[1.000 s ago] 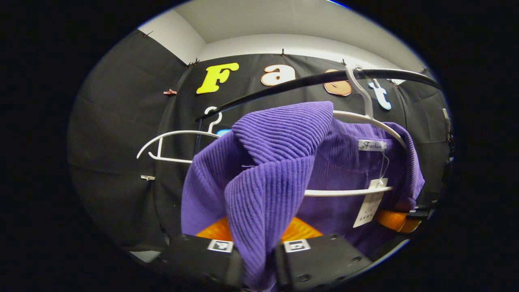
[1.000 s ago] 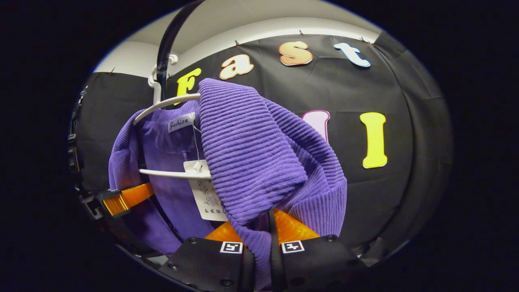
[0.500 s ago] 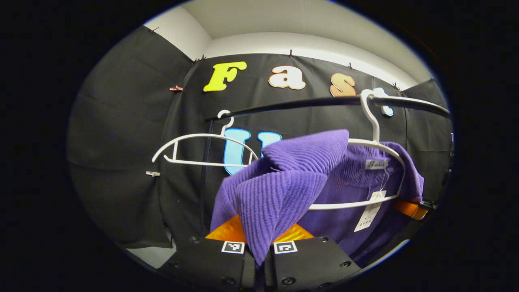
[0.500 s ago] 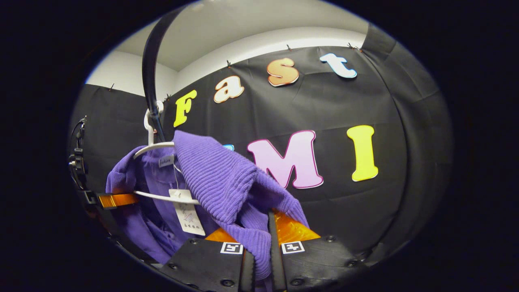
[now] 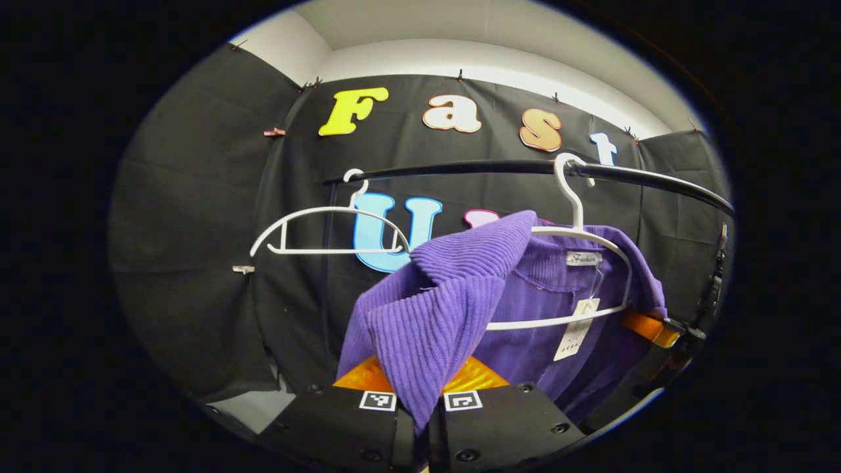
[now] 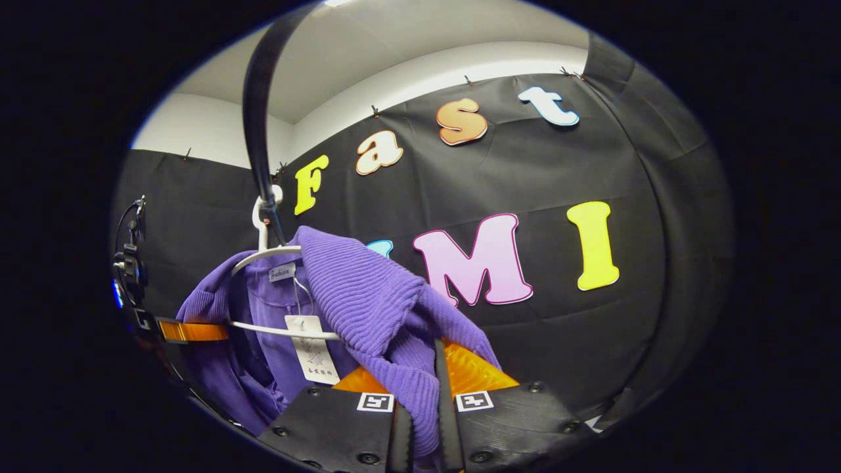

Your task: Grasp the clothes on the hanger with both hands and then place them into the laundry hamper below.

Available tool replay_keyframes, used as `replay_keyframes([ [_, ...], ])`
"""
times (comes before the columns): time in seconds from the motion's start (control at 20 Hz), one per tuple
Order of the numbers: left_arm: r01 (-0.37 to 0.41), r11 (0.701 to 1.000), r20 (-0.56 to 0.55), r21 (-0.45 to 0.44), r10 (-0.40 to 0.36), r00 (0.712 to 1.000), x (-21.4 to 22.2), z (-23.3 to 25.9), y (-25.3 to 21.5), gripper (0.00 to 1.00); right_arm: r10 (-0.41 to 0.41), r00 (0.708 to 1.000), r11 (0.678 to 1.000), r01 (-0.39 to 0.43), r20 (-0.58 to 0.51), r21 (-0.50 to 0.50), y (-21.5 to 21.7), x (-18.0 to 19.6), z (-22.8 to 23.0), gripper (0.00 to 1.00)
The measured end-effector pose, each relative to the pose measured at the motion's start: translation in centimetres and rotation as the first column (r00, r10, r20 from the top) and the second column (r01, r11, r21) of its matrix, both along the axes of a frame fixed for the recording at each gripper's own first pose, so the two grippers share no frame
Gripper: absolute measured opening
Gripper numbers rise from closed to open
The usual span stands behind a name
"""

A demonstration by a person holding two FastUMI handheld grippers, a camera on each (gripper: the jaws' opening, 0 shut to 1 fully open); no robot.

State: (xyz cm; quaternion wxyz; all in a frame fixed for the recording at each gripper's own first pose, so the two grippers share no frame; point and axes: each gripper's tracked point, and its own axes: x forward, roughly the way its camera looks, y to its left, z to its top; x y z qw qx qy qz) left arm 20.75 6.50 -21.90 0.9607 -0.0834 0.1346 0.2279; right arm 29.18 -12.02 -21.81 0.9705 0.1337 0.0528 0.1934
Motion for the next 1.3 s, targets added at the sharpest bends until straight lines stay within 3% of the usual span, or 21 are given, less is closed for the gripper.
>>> replay_keyframes([
  [0.1, 0.009, 1.0, 0.011, -0.001, -0.009, 1.0, -0.1, 0.6, -0.6, 0.12, -0.003, 1.0, 1.0, 0.003, 0.02, 0.002, -0.4, -0.5, 0.5, 0.15],
  [0.2, 0.014, 1.0, 0.03, 0.002, -0.014, 0.999, -0.1, 1.5, -0.9, 0.12, -0.007, 1.0, 0.999, 0.006, 0.025, 0.045, -1.0, -0.2, 0.8, 0.2],
  [0.35, -0.005, 1.0, 0.063, 0.009, 0.004, 0.998, -0.6, 2.8, 0.2, 0.12, -0.02, 1.0, 0.991, 0.018, 0.018, 0.129, -1.6, 0.9, 1.3, 0.15],
  [0.4, -0.016, 1.0, 0.077, 0.013, 0.015, 0.997, -0.6, 3.4, 0.7, 0.12, -0.024, 0.999, 0.99, 0.021, 0.022, 0.141, -1.7, 1.3, 1.5, 0.19],
  [0.45, -0.026, 1.0, 0.091, 0.017, 0.024, 0.996, -0.6, 4.1, 1.2, 0.13, -0.027, 0.999, 0.989, 0.024, 0.024, 0.143, -1.6, 1.7, 1.5, 0.14],
  [0.55, -0.036, 0.999, 0.115, 0.022, 0.033, 0.993, -0.5, 5.2, 1.8, 0.12, -0.024, 1.0, 0.988, 0.02, 0.02, 0.155, -1.6, 2.1, 1.6, 0.14],
  [0.6, -0.039, 0.999, 0.128, 0.028, 0.035, 0.991, -0.4, 6.0, 2.1, 0.12, -0.02, 1.0, 0.984, 0.016, 0.019, 0.175, -1.7, 2.0, 1.8, 0.19],
  [0.75, -0.025, 0.999, 0.15, 0.029, 0.021, 0.988, -0.3, 7.1, 2.4, 0.12, 0.008, 1.0, 0.975, -0.009, 0.005, 0.223, -1.6, 1.4, 2.0, 0.15],
  [0.8, -0.02, 0.999, 0.161, 0.027, 0.016, 0.987, -0.2, 7.7, 2.6, 0.12, 0.027, 1.0, 0.974, -0.026, -0.001, 0.223, -1.3, 1.0, 2.0, 0.2],
  [1.1, -0.07, 0.993, 0.197, 0.096, 0.05, 0.979, 0.8, 9.8, 6.6, 0.12, 0.224, 0.974, 0.944, -0.223, 0.02, 0.244, 2.3, -2.5, 3.7, 0.19],
  [1.3, -0.06, 0.991, 0.236, 0.117, 0.031, 0.971, 2.0, 11.3, 7.5, 0.12, 0.336, 0.939, 0.886, -0.342, 0.076, 0.312, 4.2, -4.2, 5.5, 0.19],
])
